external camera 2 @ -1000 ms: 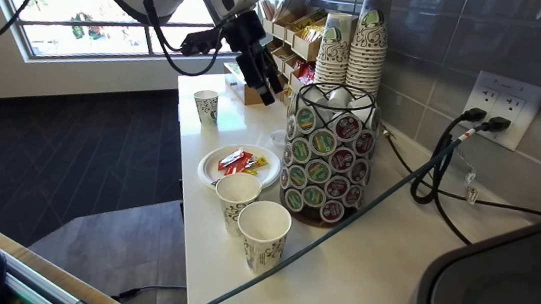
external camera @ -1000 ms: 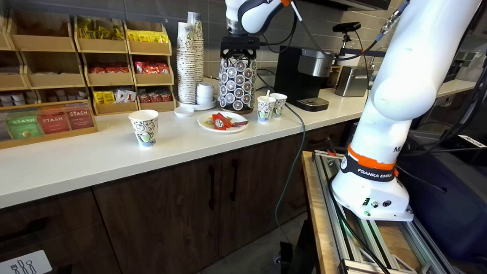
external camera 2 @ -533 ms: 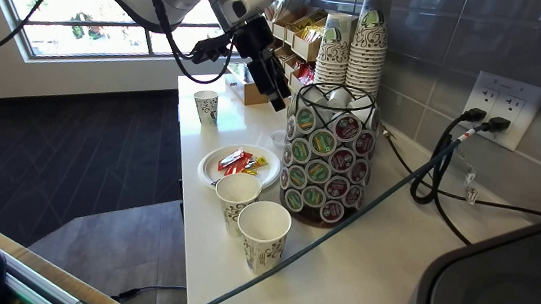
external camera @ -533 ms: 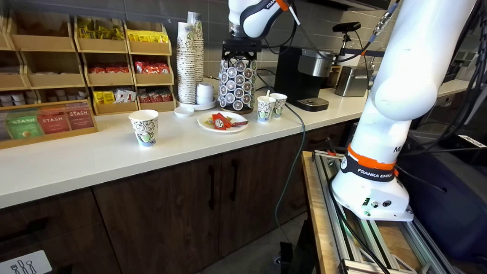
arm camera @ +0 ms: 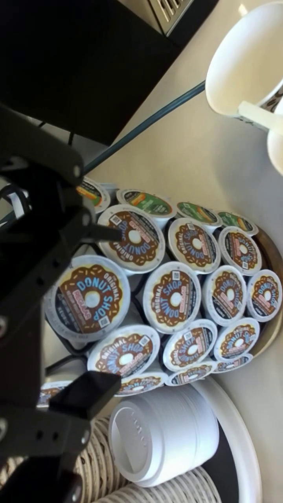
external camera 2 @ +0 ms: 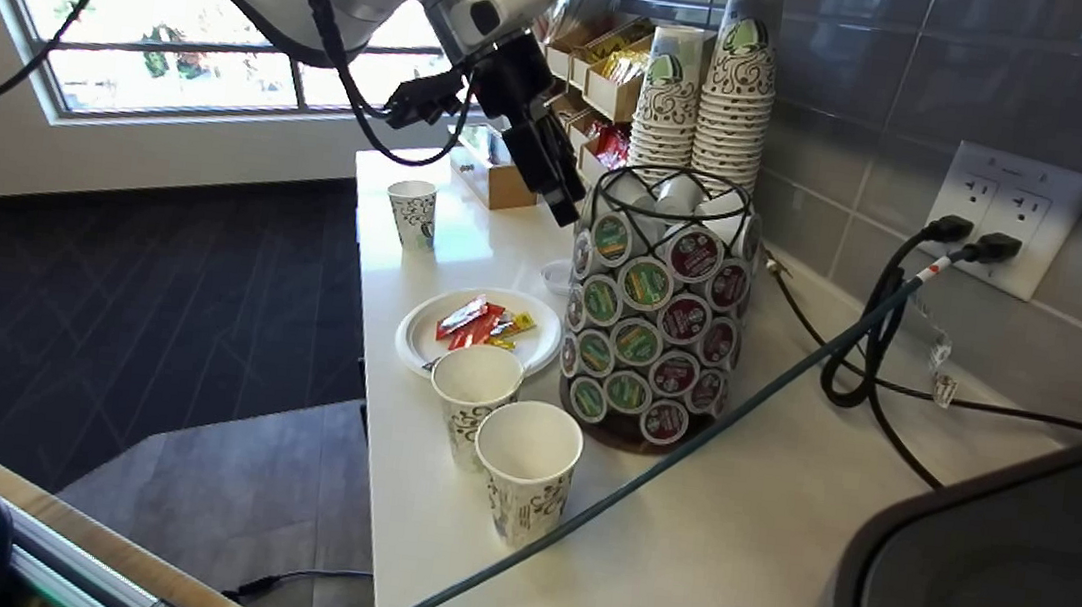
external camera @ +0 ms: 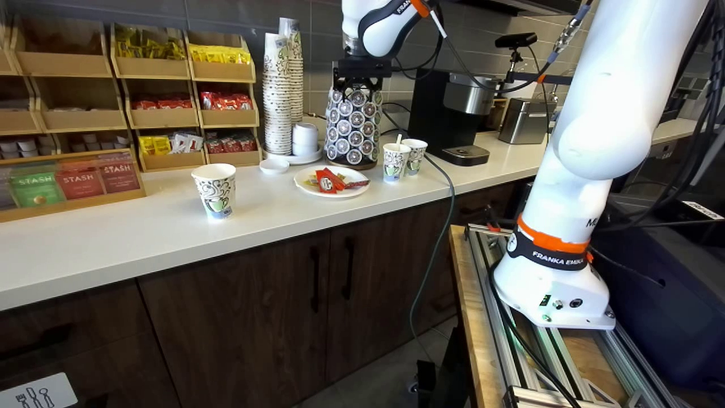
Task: Pick up one coffee pod from the coffee pod rack and put it on the kitchen counter
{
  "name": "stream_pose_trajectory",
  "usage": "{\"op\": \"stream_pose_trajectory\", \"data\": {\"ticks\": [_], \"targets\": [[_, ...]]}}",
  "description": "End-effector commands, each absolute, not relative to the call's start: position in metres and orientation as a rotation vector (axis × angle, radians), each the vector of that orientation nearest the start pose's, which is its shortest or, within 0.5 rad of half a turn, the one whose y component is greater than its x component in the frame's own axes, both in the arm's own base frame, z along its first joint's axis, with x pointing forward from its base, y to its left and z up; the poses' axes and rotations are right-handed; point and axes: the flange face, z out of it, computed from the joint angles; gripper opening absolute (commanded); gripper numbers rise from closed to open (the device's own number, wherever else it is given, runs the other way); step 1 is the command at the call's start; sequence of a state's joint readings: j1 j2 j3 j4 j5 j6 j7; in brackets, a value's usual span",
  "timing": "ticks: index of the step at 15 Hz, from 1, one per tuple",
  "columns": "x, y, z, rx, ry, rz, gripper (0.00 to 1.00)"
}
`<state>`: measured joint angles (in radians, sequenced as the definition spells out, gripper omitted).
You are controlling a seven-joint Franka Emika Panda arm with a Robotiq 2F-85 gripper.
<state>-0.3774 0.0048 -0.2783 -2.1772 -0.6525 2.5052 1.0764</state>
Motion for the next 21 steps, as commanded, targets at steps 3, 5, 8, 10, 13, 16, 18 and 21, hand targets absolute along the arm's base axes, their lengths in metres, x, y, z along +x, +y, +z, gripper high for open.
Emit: {"op": "stream_pose_trajectory", "data": {"ticks": [3,5,8,10,13,16,18,21], "targets": [[0.4521,-0.3463,0.4209,-2.785,2.034,-0.741,0.71],[0.4521,-0.3472,0.4211,-2.781,2.039,-0.742,0.75],[0.4518,-0.3481,0.4204,-2.779,2.052,-0.734,0.70],[0.4517,-0.3477,0.4201,-2.779,2.054,-0.732,0.66],[0.4515,-0.3472,0.4202,-2.777,2.058,-0.732,0.52],[0.4511,-0.3466,0.4205,-2.776,2.060,-0.732,0.48],[0.4495,-0.3445,0.4202,-2.774,2.068,-0.714,0.46],[0.4481,-0.3389,0.4217,-2.770,2.074,-0.692,0.41]]}}
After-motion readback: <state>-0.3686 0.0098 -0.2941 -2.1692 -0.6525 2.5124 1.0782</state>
